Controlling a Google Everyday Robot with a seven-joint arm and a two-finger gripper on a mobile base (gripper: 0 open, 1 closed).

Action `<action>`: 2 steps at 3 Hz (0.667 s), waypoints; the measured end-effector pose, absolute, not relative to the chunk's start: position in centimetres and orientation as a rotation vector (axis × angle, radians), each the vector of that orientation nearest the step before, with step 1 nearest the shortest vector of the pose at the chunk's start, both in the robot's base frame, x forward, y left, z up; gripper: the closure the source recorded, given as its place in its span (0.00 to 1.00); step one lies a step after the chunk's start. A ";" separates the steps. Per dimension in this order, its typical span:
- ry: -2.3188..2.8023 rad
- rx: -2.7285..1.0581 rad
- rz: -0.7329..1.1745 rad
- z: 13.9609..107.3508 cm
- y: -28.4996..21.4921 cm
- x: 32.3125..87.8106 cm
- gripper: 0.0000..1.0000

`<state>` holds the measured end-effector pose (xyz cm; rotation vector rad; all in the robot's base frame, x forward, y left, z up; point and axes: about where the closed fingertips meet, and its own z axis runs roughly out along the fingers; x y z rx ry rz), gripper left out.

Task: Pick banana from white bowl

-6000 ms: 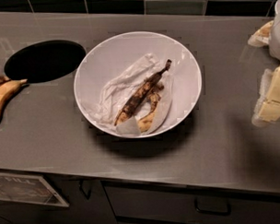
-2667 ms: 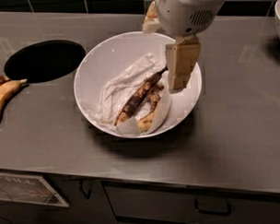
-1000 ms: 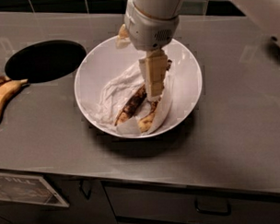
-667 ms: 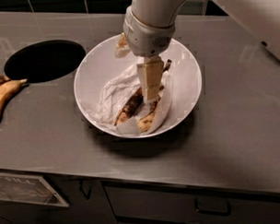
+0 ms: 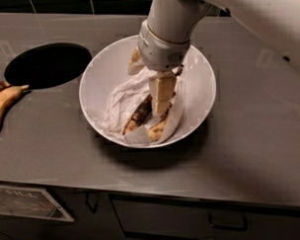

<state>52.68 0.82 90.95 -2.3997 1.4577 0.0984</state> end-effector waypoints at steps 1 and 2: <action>1.466 -2.388 0.111 90.3 0.6 52.8 0.27; 1.465 -2.389 0.112 90.3 0.6 52.8 0.28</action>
Offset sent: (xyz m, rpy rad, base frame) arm 0.0071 0.0011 -0.0132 0.0031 0.0211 0.0076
